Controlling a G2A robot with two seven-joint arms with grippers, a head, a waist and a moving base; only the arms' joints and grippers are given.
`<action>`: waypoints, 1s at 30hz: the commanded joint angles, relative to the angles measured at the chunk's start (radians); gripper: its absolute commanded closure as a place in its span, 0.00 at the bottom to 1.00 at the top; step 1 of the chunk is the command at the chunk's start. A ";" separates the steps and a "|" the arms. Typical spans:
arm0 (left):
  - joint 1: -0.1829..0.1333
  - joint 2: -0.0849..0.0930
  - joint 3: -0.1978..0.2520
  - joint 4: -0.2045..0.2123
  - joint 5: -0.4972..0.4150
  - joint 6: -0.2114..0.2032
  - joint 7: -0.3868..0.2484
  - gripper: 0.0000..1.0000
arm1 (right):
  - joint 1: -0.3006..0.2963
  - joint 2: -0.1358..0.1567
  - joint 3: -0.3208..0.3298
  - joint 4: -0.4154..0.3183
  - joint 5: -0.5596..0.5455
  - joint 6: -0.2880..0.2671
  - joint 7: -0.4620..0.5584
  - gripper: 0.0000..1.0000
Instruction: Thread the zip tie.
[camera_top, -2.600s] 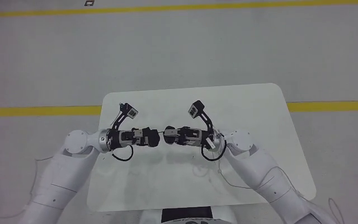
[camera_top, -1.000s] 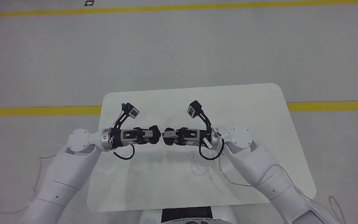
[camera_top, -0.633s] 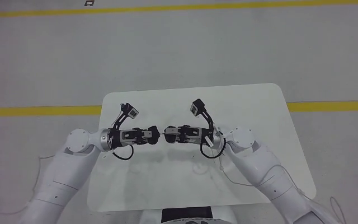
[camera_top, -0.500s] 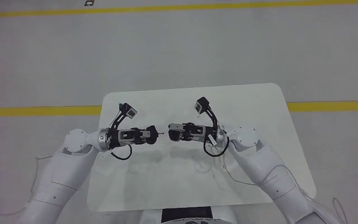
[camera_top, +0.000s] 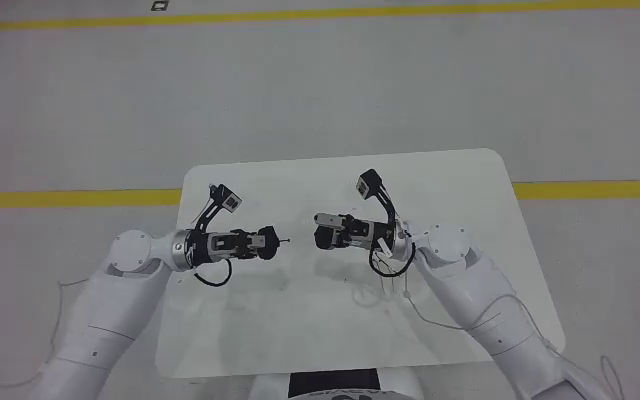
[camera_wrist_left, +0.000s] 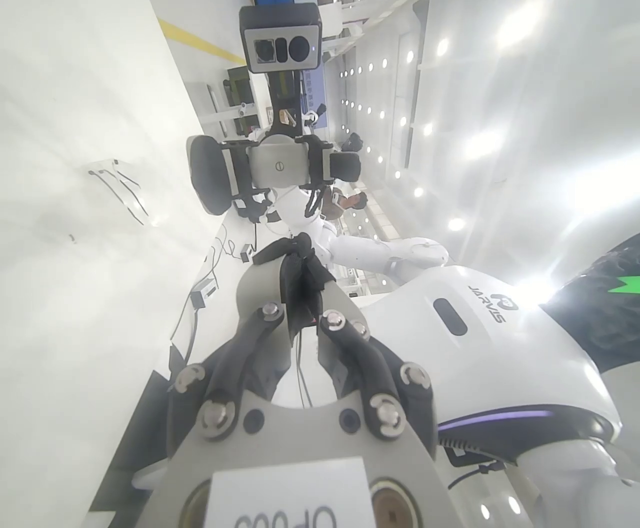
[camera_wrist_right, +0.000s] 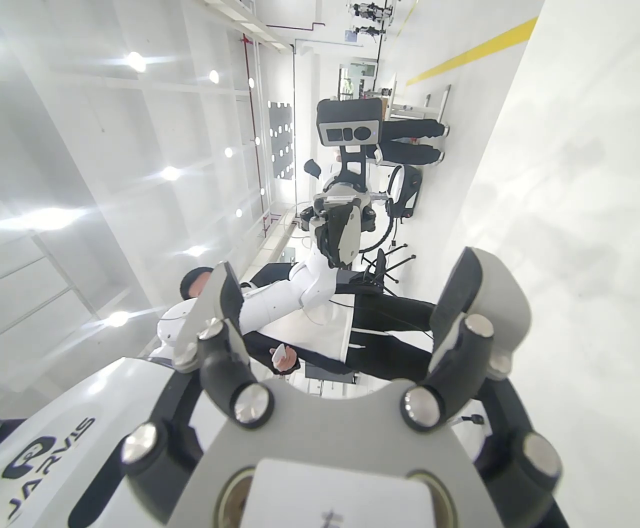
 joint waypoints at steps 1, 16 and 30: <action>0.006 -0.001 0.002 -0.005 0.003 0.000 0.023 1.00 | 0.000 0.000 0.000 0.000 0.000 0.000 0.000 0.00; 0.073 -0.020 -0.157 0.025 -0.051 0.000 -0.079 1.00 | 0.023 0.040 0.064 -0.100 -0.386 0.085 0.026 0.00; 0.082 -0.031 -0.164 0.024 -0.048 0.002 -0.070 1.00 | 0.054 0.069 0.031 -0.193 -0.718 0.209 0.223 0.00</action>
